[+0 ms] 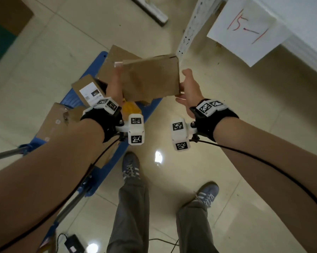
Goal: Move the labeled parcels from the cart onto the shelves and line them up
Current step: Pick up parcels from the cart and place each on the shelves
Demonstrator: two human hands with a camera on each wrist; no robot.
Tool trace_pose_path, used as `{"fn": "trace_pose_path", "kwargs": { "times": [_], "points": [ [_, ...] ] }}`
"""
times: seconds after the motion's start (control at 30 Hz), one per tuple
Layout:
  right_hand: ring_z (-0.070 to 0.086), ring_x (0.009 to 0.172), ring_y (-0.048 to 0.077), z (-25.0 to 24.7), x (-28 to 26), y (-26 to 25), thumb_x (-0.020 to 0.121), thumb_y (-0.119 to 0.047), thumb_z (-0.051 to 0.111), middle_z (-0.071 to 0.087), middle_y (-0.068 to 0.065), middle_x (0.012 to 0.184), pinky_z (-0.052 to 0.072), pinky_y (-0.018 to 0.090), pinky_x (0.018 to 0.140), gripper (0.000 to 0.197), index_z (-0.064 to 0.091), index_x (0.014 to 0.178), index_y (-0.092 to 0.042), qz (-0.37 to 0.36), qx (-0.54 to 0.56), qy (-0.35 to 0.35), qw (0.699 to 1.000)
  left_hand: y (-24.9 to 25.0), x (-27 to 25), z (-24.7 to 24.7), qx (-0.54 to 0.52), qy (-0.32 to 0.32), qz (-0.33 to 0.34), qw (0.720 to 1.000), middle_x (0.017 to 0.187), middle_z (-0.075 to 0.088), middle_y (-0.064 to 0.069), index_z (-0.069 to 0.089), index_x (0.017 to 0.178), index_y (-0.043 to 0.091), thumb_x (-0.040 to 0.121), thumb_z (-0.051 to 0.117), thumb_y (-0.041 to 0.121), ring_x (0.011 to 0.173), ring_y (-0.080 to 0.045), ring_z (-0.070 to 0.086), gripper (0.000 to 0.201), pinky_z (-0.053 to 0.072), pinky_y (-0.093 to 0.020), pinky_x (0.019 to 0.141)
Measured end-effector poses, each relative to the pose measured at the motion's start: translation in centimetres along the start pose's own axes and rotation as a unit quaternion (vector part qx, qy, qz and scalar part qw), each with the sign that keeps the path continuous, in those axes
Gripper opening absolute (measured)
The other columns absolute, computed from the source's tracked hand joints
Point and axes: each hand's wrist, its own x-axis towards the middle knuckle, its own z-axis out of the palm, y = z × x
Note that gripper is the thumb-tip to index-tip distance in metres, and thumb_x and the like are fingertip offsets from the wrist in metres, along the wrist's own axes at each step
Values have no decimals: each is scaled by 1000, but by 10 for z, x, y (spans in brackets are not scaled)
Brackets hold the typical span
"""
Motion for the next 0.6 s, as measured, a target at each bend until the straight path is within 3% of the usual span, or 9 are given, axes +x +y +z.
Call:
{"fn": "trace_pose_path", "kwargs": {
  "times": [0.07,0.1,0.2,0.23,0.3,0.4,0.47,0.5,0.6],
  "points": [
    [58,117,30,-35,-12,8,97,-55,38,60,13,129,48,40,83,62,56,129,-5,17,40,-2,999,-2,-26,27,14,-28,-5,1000,129,63,-6,54,138,17,84,44,76,112,-21,61,81,54,-37,92],
    [56,120,30,-53,-19,13,97,-56,37,57,13,133,47,40,86,65,52,135,-5,23,58,1,998,-7,-36,40,18,-44,-5,999,118,68,-4,59,131,15,89,40,73,104,-19,65,74,56,-34,84],
    [59,115,28,-108,-42,31,98,-60,34,57,11,128,48,45,95,67,49,135,-6,32,93,17,995,-24,-60,78,33,-77,-13,996,79,71,6,69,109,18,92,32,72,72,-10,68,67,54,-24,60],
    [60,112,27,-125,-49,38,97,-61,33,56,10,128,48,46,98,69,47,137,-7,38,104,22,994,-31,-68,90,44,-84,-12,995,80,71,5,69,112,18,89,34,75,73,-12,68,71,53,-24,60],
    [60,111,26,-152,-61,51,97,-63,32,56,10,128,47,49,101,72,46,138,-7,54,113,24,992,-41,-80,106,61,-89,-20,994,104,71,1,64,124,22,79,47,80,95,-19,67,76,55,-32,73],
    [60,111,25,-195,-79,69,96,-66,31,61,7,116,46,51,104,67,55,123,-9,72,126,26,989,-60,-92,134,85,-92,-17,992,120,67,3,57,132,28,66,65,73,109,-23,64,80,54,-44,90],
    [62,109,26,-218,-89,78,94,-70,32,63,6,111,47,52,102,61,56,109,-16,81,140,29,986,-69,-101,151,100,-107,-19,989,124,65,4,52,136,28,60,68,72,109,-21,64,89,54,-44,90],
    [62,108,27,-231,-94,83,93,-72,32,63,6,113,48,52,101,61,55,111,-19,84,150,29,985,-74,-109,161,107,-115,-16,987,125,64,5,52,136,28,60,69,71,109,-21,64,89,55,-42,88],
    [63,111,32,-257,-107,94,87,-79,40,58,11,126,54,55,91,75,46,133,-21,91,186,22,978,-83,-132,184,124,-129,-6,984,123,64,3,55,132,23,70,69,63,106,-19,64,75,55,-34,79]
  ]
}}
